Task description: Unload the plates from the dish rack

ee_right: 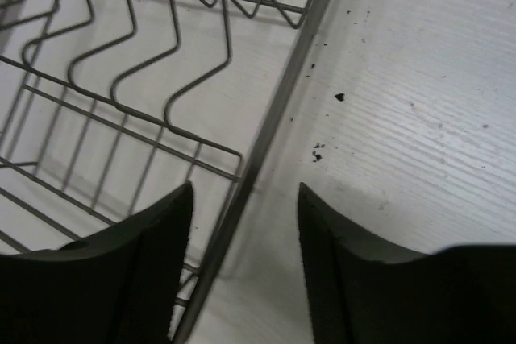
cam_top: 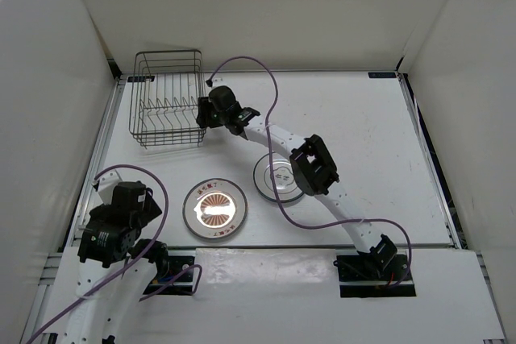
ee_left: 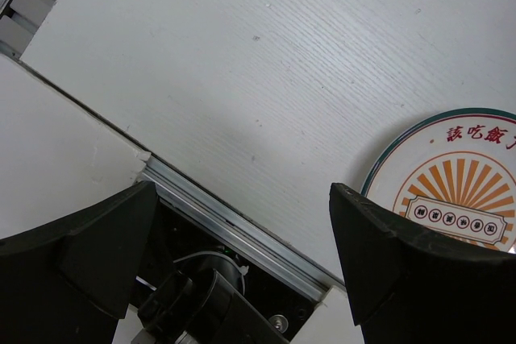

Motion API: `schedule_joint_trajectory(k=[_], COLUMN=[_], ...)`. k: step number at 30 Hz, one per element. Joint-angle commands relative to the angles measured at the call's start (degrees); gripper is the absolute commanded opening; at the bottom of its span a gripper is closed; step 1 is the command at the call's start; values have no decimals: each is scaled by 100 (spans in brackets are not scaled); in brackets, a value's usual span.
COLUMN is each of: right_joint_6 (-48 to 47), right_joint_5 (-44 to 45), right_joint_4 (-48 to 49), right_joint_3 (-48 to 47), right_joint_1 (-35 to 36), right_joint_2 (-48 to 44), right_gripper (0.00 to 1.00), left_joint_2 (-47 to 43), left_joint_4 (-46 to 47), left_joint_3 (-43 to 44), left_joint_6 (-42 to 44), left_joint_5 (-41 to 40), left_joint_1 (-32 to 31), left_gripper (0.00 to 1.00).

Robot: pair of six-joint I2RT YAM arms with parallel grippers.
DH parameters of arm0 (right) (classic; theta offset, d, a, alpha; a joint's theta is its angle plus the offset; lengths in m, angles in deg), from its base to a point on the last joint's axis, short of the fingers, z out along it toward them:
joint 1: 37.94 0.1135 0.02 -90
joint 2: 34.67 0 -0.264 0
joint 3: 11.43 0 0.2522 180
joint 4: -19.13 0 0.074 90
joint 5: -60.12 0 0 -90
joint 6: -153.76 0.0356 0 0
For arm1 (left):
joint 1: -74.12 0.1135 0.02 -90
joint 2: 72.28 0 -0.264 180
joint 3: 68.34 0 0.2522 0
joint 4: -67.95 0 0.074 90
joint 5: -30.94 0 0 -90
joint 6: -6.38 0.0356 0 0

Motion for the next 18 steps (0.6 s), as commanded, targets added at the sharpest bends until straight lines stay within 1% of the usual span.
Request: schedule_joint_trajectory(k=[1,3,4,6,7,10,15,17,18], right_joint_6=[-14,-92,-145,-356,-409,-760,-1199,-1209,-1287], right_joint_5=[30,47,65,197,214,355,829,1022,1067], right_joint_4=[416,530,591,644,644,732,855,733,880], right_joint_3=[-178,-160,-134,-99,-90,-99,-55,-29,50], right_joint_1=[22,75,84,163,180,321,540,585,637], right_joint_2=[127,127,118,48,30,-66,-233,-277,-417], right_gripper=[54,46,38,28,19,0,0,0,0], left_joint_2=[-54,-54,-54,-81,-72,-90,-107,-107,-107], left_joint_4=[-289,-253,-236,-235,-218,-192,-192,-191,-191], left_joint_3=[-44,-53,-70,-70,-79,-79,-97,-97,-105], left_joint_6=[-15,11,29,29,38,55,64,64,64], left_joint_5=[-66,-48,-30,-30,-21,-4,5,5,5], left_joint_1=[-18,-18,-10,-18,-10,-18,-18,-18,-18], left_gripper=[100,100,100,100,100,100,100,100,100])
